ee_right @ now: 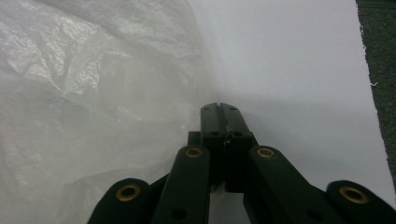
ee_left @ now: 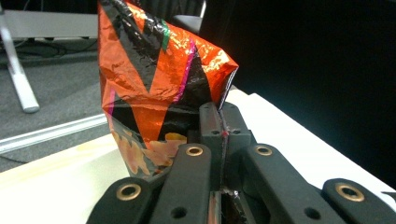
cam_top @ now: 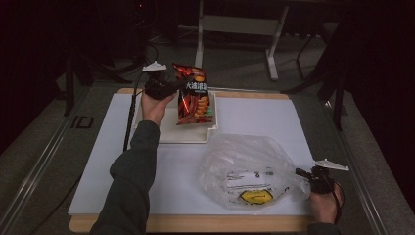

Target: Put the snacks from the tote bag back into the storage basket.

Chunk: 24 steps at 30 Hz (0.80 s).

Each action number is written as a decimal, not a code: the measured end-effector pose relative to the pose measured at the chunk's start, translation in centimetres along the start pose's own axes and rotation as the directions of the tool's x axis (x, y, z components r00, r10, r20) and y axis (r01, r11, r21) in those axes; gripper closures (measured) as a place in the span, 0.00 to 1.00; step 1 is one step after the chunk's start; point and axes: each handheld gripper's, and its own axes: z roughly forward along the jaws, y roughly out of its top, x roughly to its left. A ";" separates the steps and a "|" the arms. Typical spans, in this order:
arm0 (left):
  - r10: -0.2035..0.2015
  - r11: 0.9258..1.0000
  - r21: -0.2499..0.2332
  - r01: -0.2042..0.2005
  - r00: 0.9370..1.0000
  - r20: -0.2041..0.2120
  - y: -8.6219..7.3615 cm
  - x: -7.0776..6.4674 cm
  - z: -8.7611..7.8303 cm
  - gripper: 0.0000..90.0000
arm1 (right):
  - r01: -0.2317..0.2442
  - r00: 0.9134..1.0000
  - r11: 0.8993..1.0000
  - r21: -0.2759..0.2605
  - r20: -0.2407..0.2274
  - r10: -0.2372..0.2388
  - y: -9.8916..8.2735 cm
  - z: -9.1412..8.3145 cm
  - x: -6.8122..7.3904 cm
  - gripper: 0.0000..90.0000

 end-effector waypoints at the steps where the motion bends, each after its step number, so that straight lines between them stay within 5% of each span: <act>1: 0.000 1.000 0.012 0.000 1.000 -0.010 -0.3 0.2 0.5 1.00 | 0.000 1.000 1.000 0.000 -0.002 0.000 0.0 0.0 -0.1 0.99; 18: 0.005 0.997 0.078 0.001 0.997 -0.072 -2.0 1.0 3.8 1.00 | -0.010 1.000 1.000 -0.005 -0.003 0.010 -0.2 -0.2 -0.4 0.99; 24: 0.010 0.995 0.097 0.002 0.992 -0.123 -2.3 1.4 4.2 0.98 | -0.010 1.000 1.000 -0.007 -0.005 0.010 -0.2 -0.1 -0.5 0.99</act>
